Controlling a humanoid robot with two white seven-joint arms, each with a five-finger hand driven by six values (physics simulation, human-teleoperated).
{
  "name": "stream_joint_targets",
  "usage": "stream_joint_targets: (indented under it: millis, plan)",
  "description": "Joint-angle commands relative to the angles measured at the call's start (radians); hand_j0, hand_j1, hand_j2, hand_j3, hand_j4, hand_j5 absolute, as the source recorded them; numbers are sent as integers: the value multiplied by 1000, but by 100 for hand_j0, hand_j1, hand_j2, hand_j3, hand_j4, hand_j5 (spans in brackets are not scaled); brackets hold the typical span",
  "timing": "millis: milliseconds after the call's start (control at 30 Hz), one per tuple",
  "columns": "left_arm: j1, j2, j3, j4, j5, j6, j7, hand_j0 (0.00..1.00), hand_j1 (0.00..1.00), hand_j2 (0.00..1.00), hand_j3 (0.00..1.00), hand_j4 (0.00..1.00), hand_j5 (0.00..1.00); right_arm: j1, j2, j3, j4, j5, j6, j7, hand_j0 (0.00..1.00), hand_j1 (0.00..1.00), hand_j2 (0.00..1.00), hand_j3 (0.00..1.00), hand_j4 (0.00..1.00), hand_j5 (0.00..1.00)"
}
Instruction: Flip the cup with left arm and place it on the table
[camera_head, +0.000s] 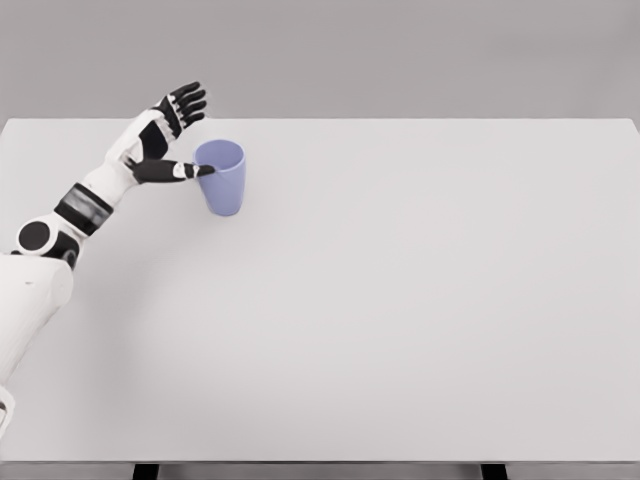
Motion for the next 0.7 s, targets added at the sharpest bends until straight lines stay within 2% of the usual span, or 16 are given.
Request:
stream_joint_targets:
  millis: [0,33,133,200,267,400,500,667]
  plan:
    - [0,50,16,-42,7,1,0,100,100,100,100,100,100,0,0,0,-1,0,0,0,100,100,100,100,100,100]
    - [0,81,18,-65,4,1,0,100,100,100,100,100,100,0,0,0,0,0,0,0,100,100,100,100,100,100]
    - [-5,184,15,-70,-6,1,0,100,100,100,100,100,100,0,0,0,0,0,0,0,100,100,100,100,100,100]
    - [-8,251,12,-71,-60,1,0,100,100,100,100,100,100,0,0,0,-1,0,0,0,100,100,100,100,100,100]
    - [-11,270,12,-71,-141,1,0,100,100,100,100,100,100,-2,0,0,-1,0,0,0,100,100,100,100,100,100]
    - [-2,274,-2,-71,-187,1,0,100,100,100,100,100,100,0,0,0,-1,0,0,0,100,100,100,100,100,100]
    - [3,279,-4,-100,-310,1,0,100,100,100,100,100,100,0,0,0,0,0,0,0,100,100,100,100,100,100]
    - [23,289,-7,-100,-324,1,0,100,100,100,100,100,100,0,0,0,-1,0,0,0,100,100,100,100,100,100]
